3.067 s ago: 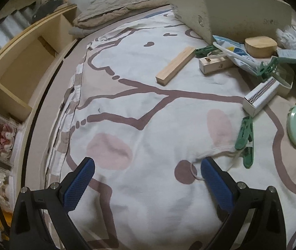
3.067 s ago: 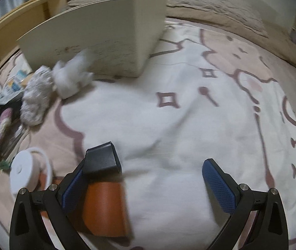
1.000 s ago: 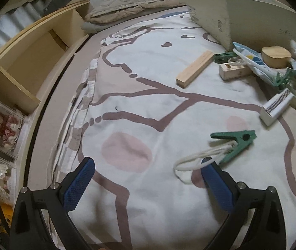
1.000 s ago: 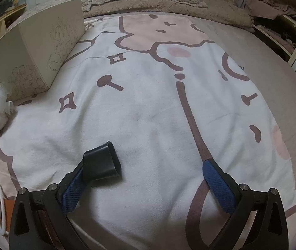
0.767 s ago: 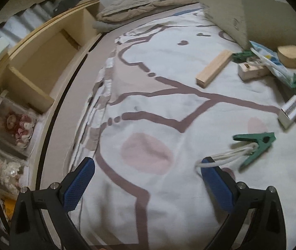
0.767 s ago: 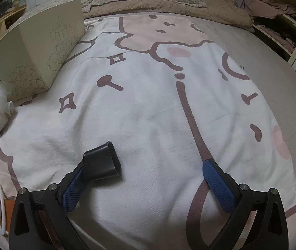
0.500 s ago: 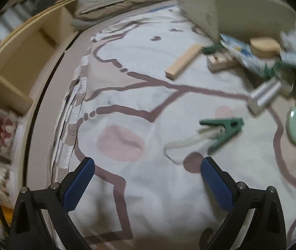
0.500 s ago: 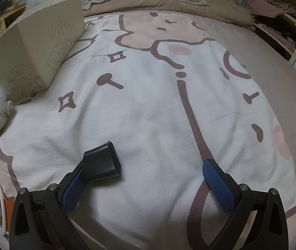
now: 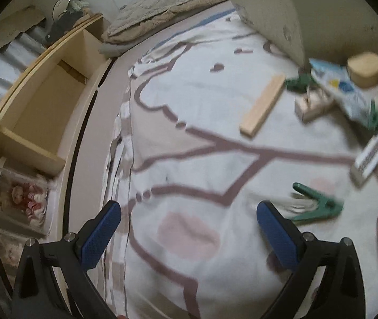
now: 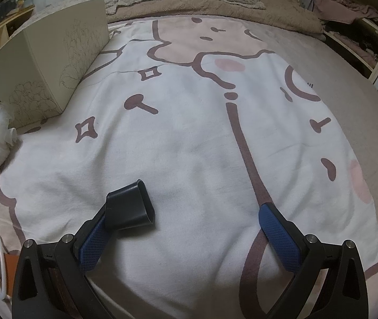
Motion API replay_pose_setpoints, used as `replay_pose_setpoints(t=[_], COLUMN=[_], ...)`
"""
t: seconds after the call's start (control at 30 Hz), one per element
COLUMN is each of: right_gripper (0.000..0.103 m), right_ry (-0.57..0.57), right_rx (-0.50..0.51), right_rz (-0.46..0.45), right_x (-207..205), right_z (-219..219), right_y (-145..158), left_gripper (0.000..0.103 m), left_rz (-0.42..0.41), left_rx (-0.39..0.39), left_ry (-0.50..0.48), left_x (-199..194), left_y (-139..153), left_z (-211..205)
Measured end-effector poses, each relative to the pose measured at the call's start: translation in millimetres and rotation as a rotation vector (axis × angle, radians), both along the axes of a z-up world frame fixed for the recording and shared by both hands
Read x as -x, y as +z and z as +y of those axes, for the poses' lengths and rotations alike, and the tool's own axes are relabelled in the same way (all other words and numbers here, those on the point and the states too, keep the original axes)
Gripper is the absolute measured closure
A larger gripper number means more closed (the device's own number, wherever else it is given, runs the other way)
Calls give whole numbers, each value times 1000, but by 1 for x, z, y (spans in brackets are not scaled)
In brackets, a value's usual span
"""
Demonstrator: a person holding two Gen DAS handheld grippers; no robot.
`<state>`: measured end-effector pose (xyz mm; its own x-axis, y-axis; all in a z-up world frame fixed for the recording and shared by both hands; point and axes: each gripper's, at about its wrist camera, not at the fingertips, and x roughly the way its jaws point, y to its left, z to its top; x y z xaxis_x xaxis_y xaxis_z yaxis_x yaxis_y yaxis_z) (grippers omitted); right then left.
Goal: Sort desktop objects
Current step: 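Position the left tool's open fingers around the green clothespin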
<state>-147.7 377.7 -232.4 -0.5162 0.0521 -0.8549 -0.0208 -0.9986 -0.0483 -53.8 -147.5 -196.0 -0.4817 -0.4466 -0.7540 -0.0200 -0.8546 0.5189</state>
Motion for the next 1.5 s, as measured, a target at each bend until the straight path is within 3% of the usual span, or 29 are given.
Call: replay_pose_setpoints(t=[0.3, 0.7, 0.87, 1.1, 1.33, 1.5], right_gripper=[0, 0, 0, 0, 21, 22], right_ry=[8, 10, 17, 35, 122, 127], right_rx=[10, 7, 3, -9, -25, 38], right_rz=[0, 0, -2, 6, 37, 36], right_x=[-1, -2, -4, -7, -12, -11], right_z=[1, -1, -2, -3, -14, -9], right_y=[0, 0, 0, 2, 8, 11], left_gripper=[0, 0, 0, 2, 2, 2], left_rz=[-42, -65, -81, -47, -8, -14], left_rx=[33, -267, -279, -331, -340, -339], left_ry=[-69, -177, -241, -254, -250, -253], left_x=[6, -21, -20, -18, -20, -22], left_y=[-6, -11, -21, -24, -27, -35], left_z=[16, 31, 48, 48, 46, 49])
